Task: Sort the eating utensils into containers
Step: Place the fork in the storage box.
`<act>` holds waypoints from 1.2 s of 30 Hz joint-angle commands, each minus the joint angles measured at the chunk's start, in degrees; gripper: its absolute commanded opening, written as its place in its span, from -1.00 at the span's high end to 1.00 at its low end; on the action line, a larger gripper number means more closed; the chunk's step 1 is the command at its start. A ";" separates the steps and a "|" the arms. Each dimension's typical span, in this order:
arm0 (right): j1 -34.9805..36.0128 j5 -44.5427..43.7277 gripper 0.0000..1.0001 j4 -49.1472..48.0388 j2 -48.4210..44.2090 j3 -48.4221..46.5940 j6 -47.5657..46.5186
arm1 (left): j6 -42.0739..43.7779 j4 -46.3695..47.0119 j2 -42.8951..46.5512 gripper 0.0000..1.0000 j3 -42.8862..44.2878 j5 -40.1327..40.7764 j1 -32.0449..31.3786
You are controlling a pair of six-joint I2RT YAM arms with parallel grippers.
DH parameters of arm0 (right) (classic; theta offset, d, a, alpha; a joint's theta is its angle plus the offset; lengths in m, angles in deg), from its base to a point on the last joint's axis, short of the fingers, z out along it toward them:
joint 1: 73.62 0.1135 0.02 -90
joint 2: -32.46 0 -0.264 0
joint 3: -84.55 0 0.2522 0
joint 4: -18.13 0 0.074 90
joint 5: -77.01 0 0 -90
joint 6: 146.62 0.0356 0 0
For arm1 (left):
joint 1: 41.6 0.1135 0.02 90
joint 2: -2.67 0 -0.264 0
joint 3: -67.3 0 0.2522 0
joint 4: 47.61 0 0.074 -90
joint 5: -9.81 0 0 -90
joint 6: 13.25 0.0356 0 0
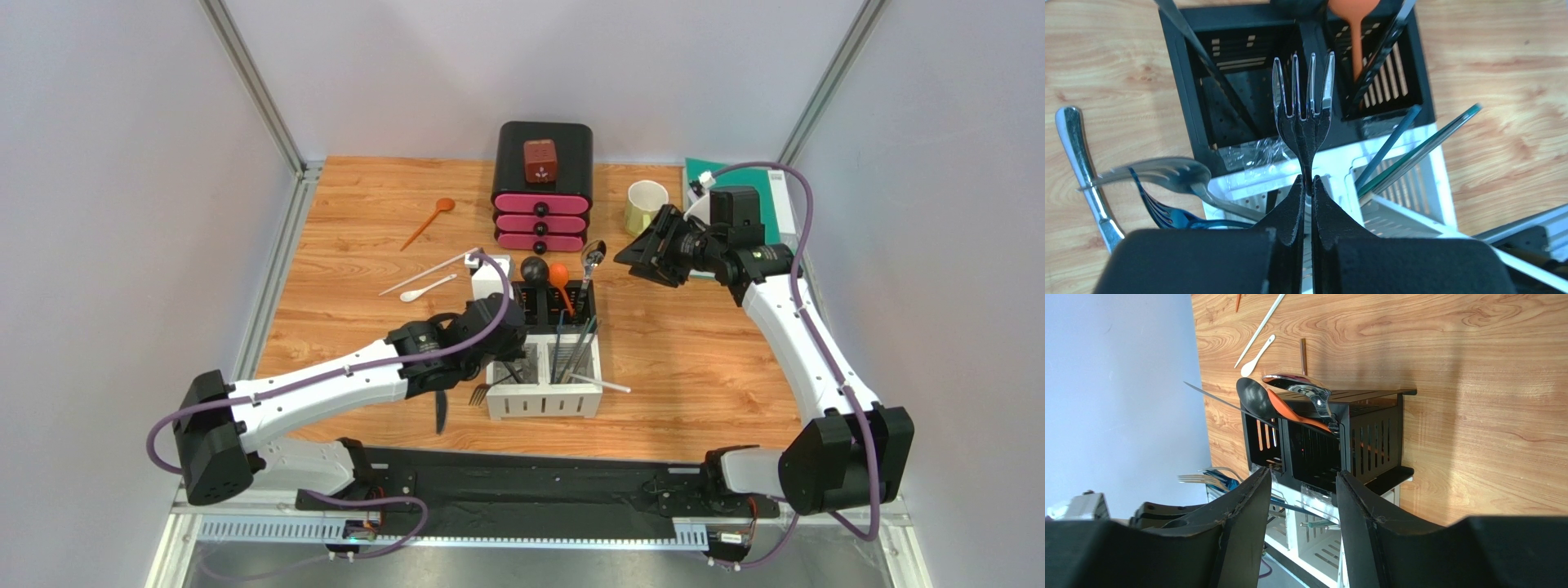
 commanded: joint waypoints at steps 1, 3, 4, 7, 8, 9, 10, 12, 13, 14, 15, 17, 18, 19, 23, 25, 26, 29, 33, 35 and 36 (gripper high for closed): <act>0.60 1.43 0.03 -1.65 -0.96 0.71 0.23 | -1.60 2.39 -0.76 1.00 -2.19 4.48 -1.52; 0.78 1.69 0.03 -1.30 -0.52 0.62 0.15 | -1.78 2.83 -1.29 1.00 -2.98 4.40 -1.69; 0.87 1.69 0.03 -1.03 -0.34 0.45 0.06 | -2.04 2.83 -1.64 1.00 -3.33 4.48 -2.04; 0.96 1.51 0.04 -0.68 -0.17 0.27 -0.21 | -2.57 2.65 -2.43 1.00 -4.04 3.79 -2.57; 1.04 1.25 0.04 -0.59 -0.17 0.36 -0.21 | -2.66 2.39 -2.69 1.00 -4.30 3.52 -2.66; 1.04 1.34 0.04 -0.59 -0.25 0.44 -0.29 | -3.01 2.13 -2.96 0.96 -4.22 3.34 -2.75; 1.04 1.34 0.04 -0.59 -0.34 0.62 -0.29 | -3.10 1.78 -3.22 0.89 -4.04 3.51 -2.75; 1.13 1.16 0.04 -0.59 -0.52 1.23 -0.38 | -3.19 0.55 -3.14 0.69 -3.60 3.78 -2.92; 1.13 1.07 0.04 -0.50 -0.69 1.50 -0.38 | -3.36 -0.24 -2.70 0.63 -3.51 4.22 -2.92; 1.13 0.90 0.04 -0.68 -0.78 1.76 -0.47 | -3.36 -0.60 -2.35 0.59 -3.25 4.39 -2.92; 1.13 0.81 0.04 -0.68 -1.04 2.20 -0.47 | -3.62 -1.21 -1.91 0.53 -3.16 4.57 -3.01; 1.13 0.72 0.04 -0.59 -1.40 2.64 -0.56 | -4.41 -4.02 -0.59 0.49 -2.29 5.88 -3.01; 1.13 0.55 0.04 -0.59 -1.75 3.08 -0.56 | -5.81 -5.51 -0.24 0.42 -1.76 6.67 -2.93; 1.04 0.46 0.04 -0.59 -1.92 3.26 -0.56 | -6.26 -8.57 0.64 0.40 -1.15 8.16 -2.92; 1.13 0.02 0.04 -0.68 -2.36 3.78 -0.82 | -6.70 -11.76 3.19 0.37 1.14 10.63 -3.01; 1.13 0.02 0.04 -0.59 -2.19 3.70 -0.73 | -6.70 -12.72 4.68 0.32 1.76 12.12 -3.01; 1.13 0.02 0.04 -0.59 -2.28 3.61 -0.56 | -6.18 -12.90 5.21 0.30 2.63 12.65 -3.01; 1.13 -0.33 0.04 -0.59 -1.93 3.17 -0.73 | -4.34 -13.69 7.32 0.23 5.17 14.85 -3.01; 0.96 -1.12 0.04 -0.59 -2.27 3.17 -0.47 | -7.22 -20.71 10.83 -0.03 8.52 21.08 -2.58; 1.04 -1.82 0.04 -0.50 -2.71 3.26 -0.30 | -11.59 -27.82 12.50 -0.01 8.27 21.01 0.13; 0.96 -1.91 0.03 -0.42 -3.06 3.26 -0.29 | -13.10 -29.93 14.51 0.06 7.65 19.09 1.63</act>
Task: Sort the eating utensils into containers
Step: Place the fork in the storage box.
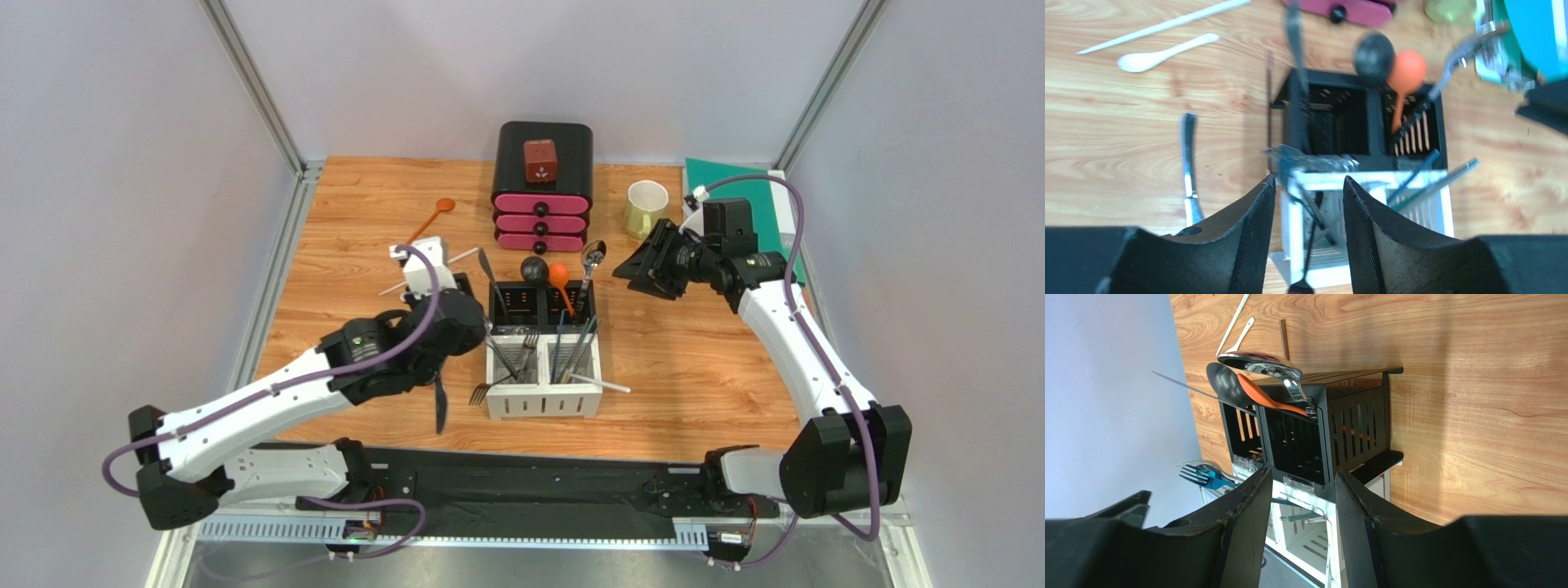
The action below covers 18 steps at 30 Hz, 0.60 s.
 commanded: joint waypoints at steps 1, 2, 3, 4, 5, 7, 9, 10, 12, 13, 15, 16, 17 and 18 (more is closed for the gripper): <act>0.17 -1.30 0.03 -1.14 -2.74 -0.50 -0.03 | -7.91 -15.75 5.98 0.13 0.18 1.66 5.42; 0.17 -1.39 0.03 -1.05 -2.91 -0.41 -0.03 | -9.23 -16.75 7.30 0.16 -2.53 0.17 8.92; 0.17 -1.39 0.03 -1.05 -2.92 -0.33 -0.03 | -8.89 -16.84 10.01 0.16 -4.38 -3.94 11.04; 0.08 -1.04 0.03 -1.14 -3.00 -0.15 -0.03 | -8.46 -16.32 11.17 0.14 -7.97 -6.59 13.41; 0.08 -0.78 0.03 -1.14 -2.92 -0.06 -0.03 | -8.28 -16.23 12.05 0.08 -9.48 -8.96 17.70; 0.08 -0.34 0.03 -1.14 -3.09 0.38 -0.38 | -7.58 -15.62 13.11 0.04 -12.03 -13.81 20.63; -0.01 -0.60 0.03 -1.14 -3.62 1.34 -0.30 | -5.12 -14.83 10.76 -0.02 -12.40 -16.01 22.31; -0.01 -0.69 0.03 -1.31 -3.71 1.69 -0.03 | -3.98 -14.13 9.00 -0.03 -11.62 -16.63 22.57; -0.01 -0.34 0.03 -2.01 -3.62 2.31 0.23 | -3.80 -15.52 2.08 -0.04 -10.21 -18.47 24.24; -0.01 0.19 0.03 -2.80 -3.27 2.66 0.49 | -3.10 -15.44 -0.40 -0.04 -9.07 -19.52 24.77; 0.08 0.63 0.03 -3.33 -2.48 2.58 1.11 | -1.16 -14.83 -7.32 -0.02 -7.83 -22.85 25.74; -0.01 0.89 0.03 -3.68 -2.22 2.05 1.11 | -1.16 -14.48 -9.28 -0.01 -7.05 -23.83 25.91; -0.01 0.81 0.03 -3.69 -1.60 1.61 0.94 | -0.46 -13.95 -10.95 0.02 -6.86 -24.97 26.09; -0.01 0.81 0.03 -3.69 -1.42 1.35 0.94 | 0.16 -12.12 -13.41 0.03 -6.95 -27.68 26.00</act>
